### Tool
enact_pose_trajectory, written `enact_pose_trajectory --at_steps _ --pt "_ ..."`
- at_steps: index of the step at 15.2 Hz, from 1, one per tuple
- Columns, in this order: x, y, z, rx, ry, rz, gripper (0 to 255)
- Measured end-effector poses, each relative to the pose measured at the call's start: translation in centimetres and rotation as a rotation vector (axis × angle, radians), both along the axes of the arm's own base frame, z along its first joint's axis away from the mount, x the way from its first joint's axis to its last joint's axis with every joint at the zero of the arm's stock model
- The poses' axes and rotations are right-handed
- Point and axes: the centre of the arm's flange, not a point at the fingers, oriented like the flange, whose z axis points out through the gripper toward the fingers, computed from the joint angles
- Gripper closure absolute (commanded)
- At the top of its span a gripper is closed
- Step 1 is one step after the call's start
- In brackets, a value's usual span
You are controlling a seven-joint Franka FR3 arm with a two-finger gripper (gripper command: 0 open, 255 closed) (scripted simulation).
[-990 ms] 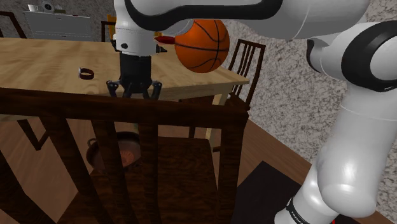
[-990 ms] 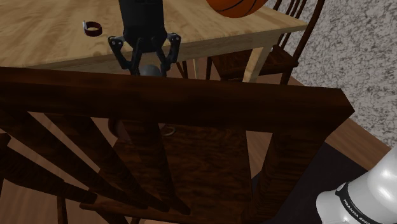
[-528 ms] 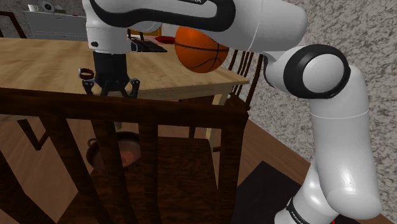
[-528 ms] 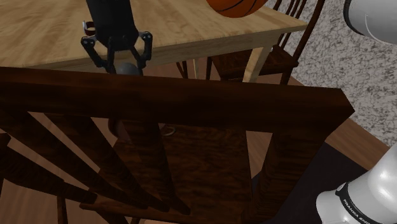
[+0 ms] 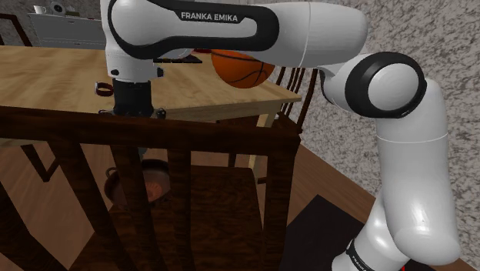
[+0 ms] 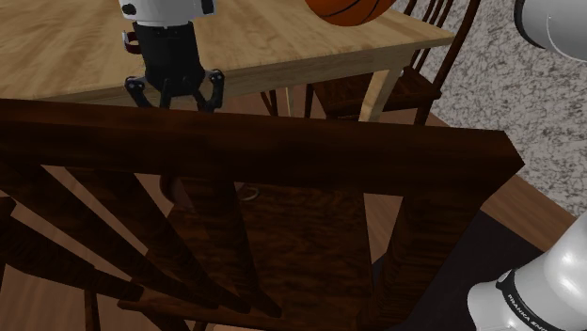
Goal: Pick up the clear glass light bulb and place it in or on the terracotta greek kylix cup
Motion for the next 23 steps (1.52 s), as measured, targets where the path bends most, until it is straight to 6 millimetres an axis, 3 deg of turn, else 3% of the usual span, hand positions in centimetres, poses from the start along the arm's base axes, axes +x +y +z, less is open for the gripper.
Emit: enact_pose_trajectory --at_steps 2,14,15,23 --pt "0.1 0.1 -1.1 0.002 -0.002 0.0 255" --pt "-0.6 0.2 -1.9 0.021 -0.046 0.004 255" --pt "-0.6 0.2 -1.9 0.018 -0.041 0.006 0" --pt "-0.4 0.3 -1.8 0.008 -0.018 0.004 0"
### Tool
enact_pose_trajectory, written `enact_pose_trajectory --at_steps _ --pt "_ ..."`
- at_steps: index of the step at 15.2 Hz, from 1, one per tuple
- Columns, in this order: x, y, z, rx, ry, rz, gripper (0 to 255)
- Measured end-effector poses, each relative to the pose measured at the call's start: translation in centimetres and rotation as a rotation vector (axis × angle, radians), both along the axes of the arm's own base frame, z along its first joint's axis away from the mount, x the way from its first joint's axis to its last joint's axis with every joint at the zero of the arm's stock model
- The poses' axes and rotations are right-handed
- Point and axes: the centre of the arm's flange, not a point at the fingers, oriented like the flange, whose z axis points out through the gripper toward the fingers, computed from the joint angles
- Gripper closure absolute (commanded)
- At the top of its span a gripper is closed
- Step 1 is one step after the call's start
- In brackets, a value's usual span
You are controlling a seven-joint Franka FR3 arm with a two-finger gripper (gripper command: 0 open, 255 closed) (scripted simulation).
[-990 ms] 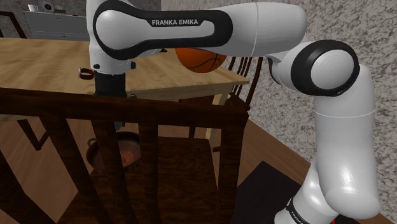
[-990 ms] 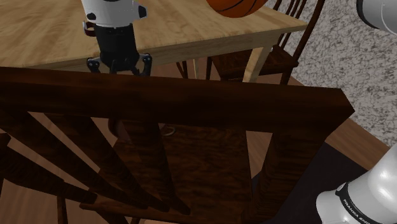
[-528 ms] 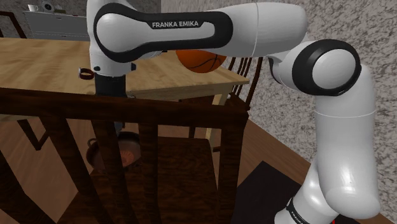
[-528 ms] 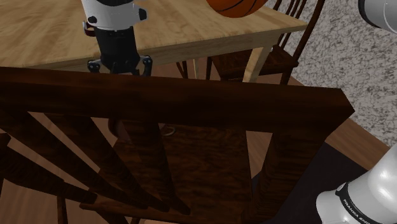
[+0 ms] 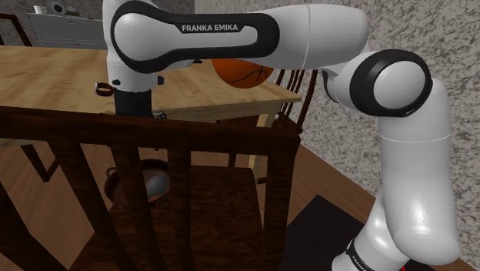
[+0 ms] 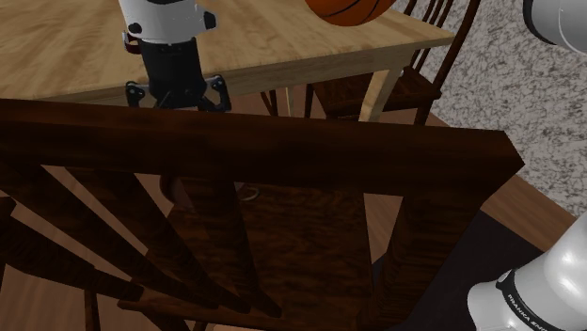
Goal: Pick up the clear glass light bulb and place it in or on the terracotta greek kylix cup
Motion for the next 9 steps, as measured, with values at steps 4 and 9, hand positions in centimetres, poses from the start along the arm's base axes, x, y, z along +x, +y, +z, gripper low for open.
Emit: enact_pose_trajectory --at_steps 4,9 --pt "0.7 -0.4 1.3 -0.005 0.015 -0.002 0" --pt "0.8 -0.6 1.7 -0.004 0.016 -0.003 0"
